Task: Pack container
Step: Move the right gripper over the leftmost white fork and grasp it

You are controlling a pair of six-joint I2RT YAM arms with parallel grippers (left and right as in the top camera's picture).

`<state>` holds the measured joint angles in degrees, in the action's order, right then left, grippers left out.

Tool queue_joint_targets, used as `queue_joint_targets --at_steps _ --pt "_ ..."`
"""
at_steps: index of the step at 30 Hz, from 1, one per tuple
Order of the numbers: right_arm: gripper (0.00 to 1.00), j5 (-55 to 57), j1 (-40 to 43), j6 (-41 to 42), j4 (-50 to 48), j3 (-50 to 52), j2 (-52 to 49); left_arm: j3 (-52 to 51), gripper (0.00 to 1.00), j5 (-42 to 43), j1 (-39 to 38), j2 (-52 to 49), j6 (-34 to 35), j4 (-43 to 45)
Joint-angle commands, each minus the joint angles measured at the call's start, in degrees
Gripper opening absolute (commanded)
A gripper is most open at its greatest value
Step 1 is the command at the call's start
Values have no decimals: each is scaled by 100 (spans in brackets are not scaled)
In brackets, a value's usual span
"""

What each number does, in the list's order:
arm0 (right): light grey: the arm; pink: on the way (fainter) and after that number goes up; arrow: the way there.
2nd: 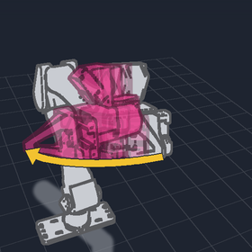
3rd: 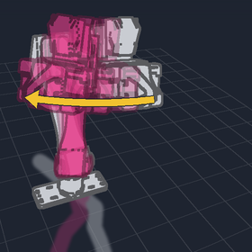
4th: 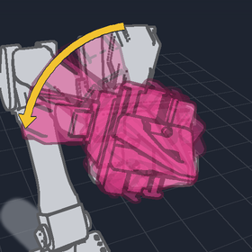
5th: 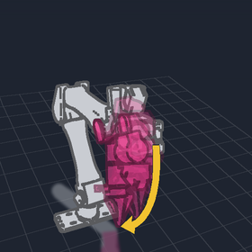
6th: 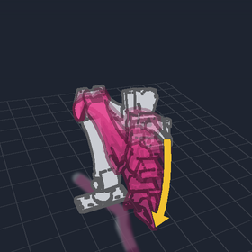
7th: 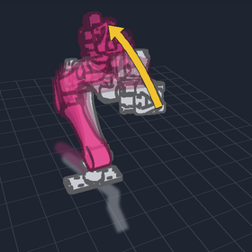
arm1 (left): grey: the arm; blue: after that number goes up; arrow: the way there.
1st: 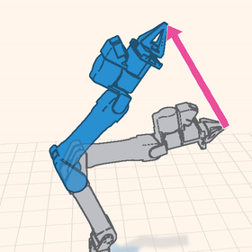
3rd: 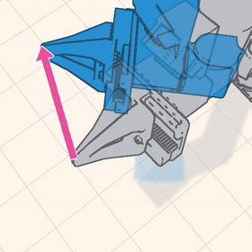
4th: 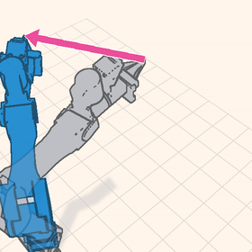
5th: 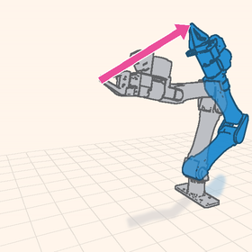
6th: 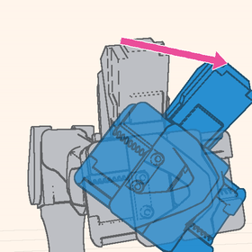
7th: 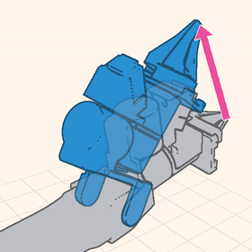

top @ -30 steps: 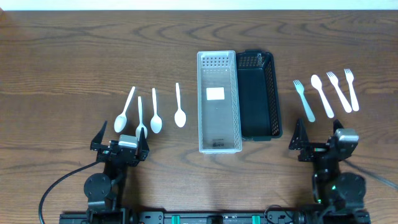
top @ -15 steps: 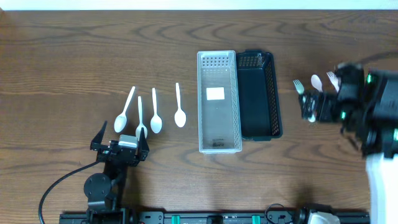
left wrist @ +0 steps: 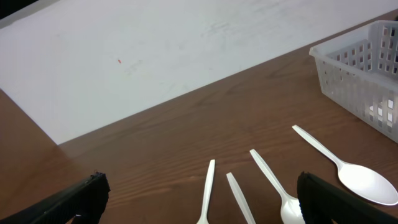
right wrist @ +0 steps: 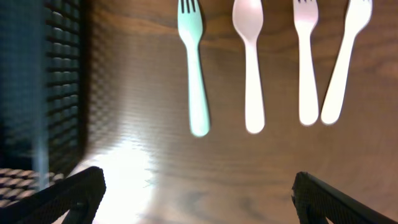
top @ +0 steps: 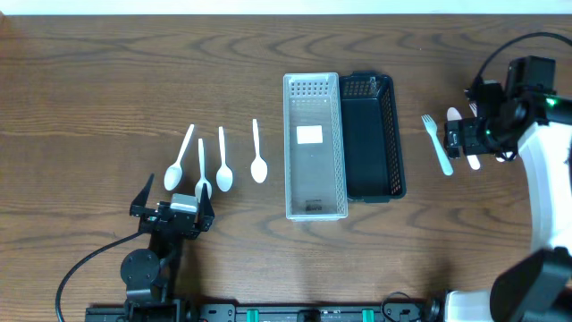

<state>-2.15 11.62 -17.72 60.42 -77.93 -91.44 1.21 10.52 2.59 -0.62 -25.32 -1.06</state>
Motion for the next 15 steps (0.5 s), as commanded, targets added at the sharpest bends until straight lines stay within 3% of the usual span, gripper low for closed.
queue_joint_targets --at_steps 1,15 --pt "99 354 -35 -592 -201 -61 -485 -98 98 85 35 28 52 -188" --pt "99 448 -374 -546 -1084 -61 -1888 -98 98 85 35 28 52 -188"
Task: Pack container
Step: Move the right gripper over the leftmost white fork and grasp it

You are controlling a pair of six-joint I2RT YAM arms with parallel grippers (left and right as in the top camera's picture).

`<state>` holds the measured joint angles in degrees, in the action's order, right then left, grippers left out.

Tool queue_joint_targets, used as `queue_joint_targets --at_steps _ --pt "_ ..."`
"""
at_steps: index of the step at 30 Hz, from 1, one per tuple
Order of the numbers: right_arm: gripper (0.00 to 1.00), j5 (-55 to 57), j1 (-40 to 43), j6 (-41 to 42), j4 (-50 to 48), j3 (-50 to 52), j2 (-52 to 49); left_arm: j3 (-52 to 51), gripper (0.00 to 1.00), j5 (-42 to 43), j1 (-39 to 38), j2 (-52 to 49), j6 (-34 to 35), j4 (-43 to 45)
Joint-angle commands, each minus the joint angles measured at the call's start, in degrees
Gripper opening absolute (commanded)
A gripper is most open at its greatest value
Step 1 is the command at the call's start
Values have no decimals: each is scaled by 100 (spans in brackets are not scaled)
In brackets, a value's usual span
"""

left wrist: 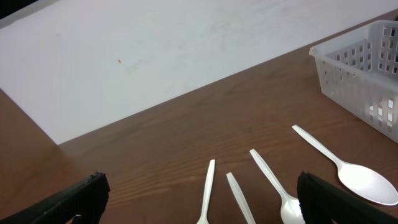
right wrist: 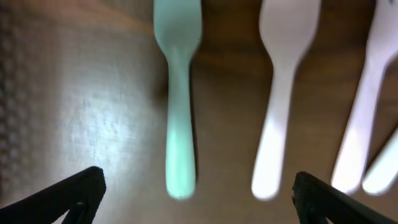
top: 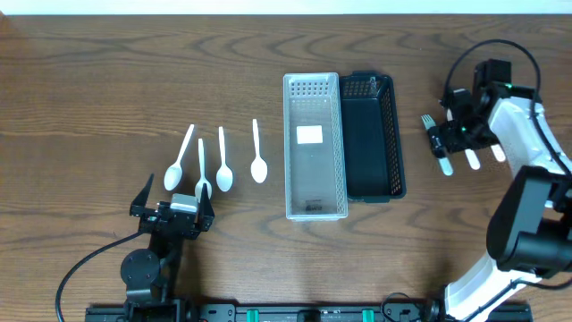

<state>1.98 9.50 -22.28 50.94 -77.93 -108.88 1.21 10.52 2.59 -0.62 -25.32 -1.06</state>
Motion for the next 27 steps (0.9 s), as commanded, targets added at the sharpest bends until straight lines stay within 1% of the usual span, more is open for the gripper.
queue_joint_targets --at_steps 1,5,10,16,24,25,27 --pt "99 39 -197 -92 -199 -61 -190 -98 98 85 35 28 52 -188" --pt "99 39 -289 -90 -345 -61 -378 -98 98 85 35 28 52 -188" --pt "99 39 -299 164 -407 -61 -656 -98 98 85 35 28 52 -188" --pt "99 13 -293 164 -450 -61 -927 -98 98 85 35 28 52 -188" --pt "99 -7 -293 149 -608 -61 -1008 -98 98 85 35 28 52 -188" --pt "98 -7 -293 149 -625 -61 -1008 -98 98 85 35 28 52 -188" --pt "88 -9 -293 149 -640 -61 -1008 -98 98 85 35 28 52 -188"
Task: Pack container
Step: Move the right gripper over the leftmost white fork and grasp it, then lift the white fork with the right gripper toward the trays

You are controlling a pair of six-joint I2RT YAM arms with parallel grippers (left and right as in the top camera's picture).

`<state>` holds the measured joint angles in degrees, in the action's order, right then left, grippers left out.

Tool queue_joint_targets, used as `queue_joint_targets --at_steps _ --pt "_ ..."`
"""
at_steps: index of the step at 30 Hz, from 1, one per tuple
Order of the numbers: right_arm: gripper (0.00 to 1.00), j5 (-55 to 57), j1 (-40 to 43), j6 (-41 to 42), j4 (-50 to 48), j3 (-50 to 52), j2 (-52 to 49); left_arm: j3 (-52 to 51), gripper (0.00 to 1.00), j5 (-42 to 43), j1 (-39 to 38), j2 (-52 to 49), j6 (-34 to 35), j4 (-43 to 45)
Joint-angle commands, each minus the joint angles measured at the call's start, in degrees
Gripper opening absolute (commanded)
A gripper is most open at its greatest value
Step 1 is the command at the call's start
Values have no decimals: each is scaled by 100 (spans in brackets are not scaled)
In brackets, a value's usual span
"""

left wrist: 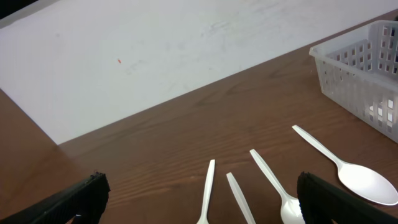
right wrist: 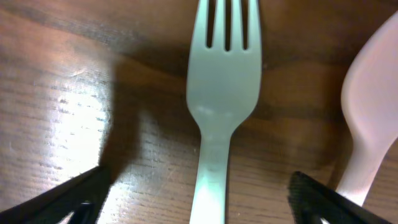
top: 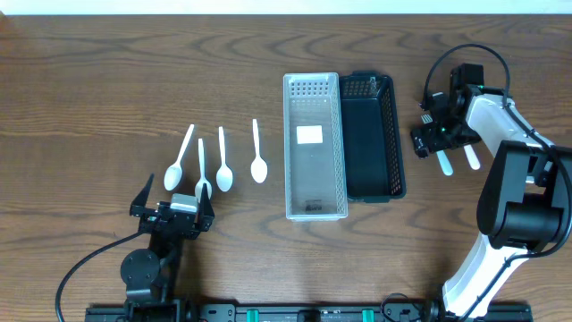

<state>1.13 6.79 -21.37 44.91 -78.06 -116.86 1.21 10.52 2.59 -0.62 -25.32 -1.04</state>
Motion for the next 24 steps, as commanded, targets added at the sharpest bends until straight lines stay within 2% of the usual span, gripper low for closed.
queue_joint_targets --at_steps 1,8,12,16,24 --pt "85 72 -22 59 -37 -48 -210 -98 98 85 35 28 52 -190" --pt "85 -181 0 105 -35 -48 -210 -98 98 85 35 28 52 -190" --pt "77 -181 2 103 -35 -46 -221 -98 98 85 35 28 52 -190" --pt "83 -232 17 105 13 -39 -254 -98 98 85 35 28 52 -190" --pt "80 -317 138 103 63 -9 -391 -98 98 85 35 28 52 -190"
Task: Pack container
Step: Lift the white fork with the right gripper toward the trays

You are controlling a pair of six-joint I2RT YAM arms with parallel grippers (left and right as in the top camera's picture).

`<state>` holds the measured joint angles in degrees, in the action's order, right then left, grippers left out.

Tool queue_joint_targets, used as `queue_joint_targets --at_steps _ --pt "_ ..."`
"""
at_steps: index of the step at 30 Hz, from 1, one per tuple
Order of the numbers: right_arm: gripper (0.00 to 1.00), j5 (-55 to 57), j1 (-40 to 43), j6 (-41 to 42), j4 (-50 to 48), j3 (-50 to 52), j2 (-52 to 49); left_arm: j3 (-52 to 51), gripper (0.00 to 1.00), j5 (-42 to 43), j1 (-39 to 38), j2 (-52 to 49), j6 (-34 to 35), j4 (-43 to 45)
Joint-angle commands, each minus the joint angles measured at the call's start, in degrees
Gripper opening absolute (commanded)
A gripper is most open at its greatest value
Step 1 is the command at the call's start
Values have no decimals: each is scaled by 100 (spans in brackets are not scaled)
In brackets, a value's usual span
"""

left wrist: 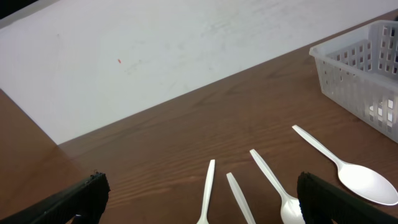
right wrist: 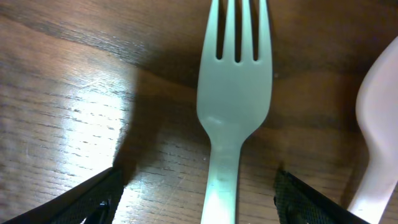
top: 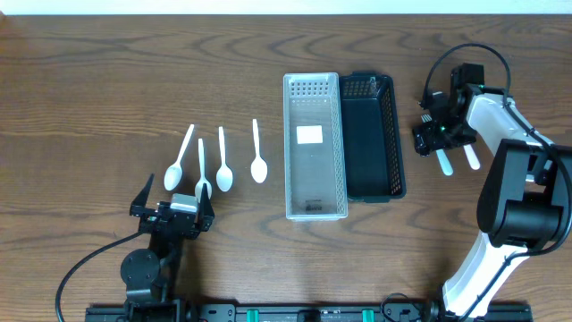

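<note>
A mint-green fork lies on the table right of the black basket, its handle end poking out below my right gripper. That gripper is low over the fork, open, with one finger on each side of the handle and not touching it. A clear white basket stands beside the black one. Several white spoons lie to the left. My left gripper rests open at the table's front, and the spoon handles show between its fingers.
A pale spoon lies just right of the green fork, and more pale utensils lie beside the right gripper. The white basket's wall shows at the right of the left wrist view. A white wall edges the table's far side.
My right gripper's fingers stand a little closer together around the fork's handle, and the fork looks slightly larger and further right. The left arm and the spoons have not moved.
My right gripper was first high over the row of utensils right of the black basket. Then it was nearer, above the green fork. Then it was low with the fork between its open fingers, which have now narrowed. The left arm stayed still.
</note>
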<state>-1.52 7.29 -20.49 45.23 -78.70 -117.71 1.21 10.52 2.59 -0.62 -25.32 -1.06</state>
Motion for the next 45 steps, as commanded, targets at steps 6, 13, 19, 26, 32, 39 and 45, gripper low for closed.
queue_joint_targets --at_steps 6,13,19,26,32,39,45 --pt "81 -68 138 13 87 55 -461 -98 98 85 35 28 52 -188" --pt "43 -68 131 15 83 55 -461 -98 98 85 35 28 52 -188" --pt "8 -68 127 37 87 46 -461 -98 98 85 35 28 52 -188" --pt "1 -63 114 232 229 -109 -455 -98 98 85 35 28 52 -188" --pt "1 -63 52 402 1143 -1167 -455 -98 98 85 35 28 52 -188" --pt "1 -66 -205 1115 3093 -3661 -455 -98 98 85 35 28 52 -188" --pt "1 -245 -636 2297 4592 -5606 -455 -98 98 85 35 28 52 -188"
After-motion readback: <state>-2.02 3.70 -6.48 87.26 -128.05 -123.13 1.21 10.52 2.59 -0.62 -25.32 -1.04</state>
